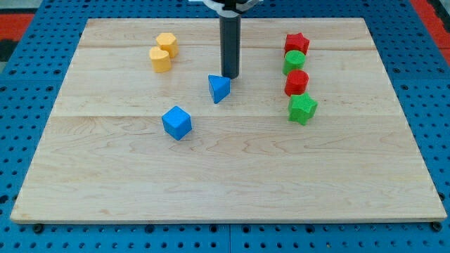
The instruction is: Push green star to center
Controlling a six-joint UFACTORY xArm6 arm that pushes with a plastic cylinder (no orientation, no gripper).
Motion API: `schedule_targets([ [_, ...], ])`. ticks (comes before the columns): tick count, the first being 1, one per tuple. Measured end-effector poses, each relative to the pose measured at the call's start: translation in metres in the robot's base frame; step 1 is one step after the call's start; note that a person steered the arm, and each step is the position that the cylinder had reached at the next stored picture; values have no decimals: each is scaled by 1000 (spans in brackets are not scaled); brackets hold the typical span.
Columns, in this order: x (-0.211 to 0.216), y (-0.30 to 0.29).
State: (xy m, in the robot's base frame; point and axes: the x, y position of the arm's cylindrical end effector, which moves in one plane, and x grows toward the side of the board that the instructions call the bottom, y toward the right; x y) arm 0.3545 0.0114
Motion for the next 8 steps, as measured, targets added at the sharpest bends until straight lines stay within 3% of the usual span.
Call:
schedule_targets([
  [2, 46, -78],
  [3, 47, -27],
  [4, 79, 8],
  [5, 151, 16],
  [6, 155, 103],
  [7, 121, 140],
  [8, 79, 140],
])
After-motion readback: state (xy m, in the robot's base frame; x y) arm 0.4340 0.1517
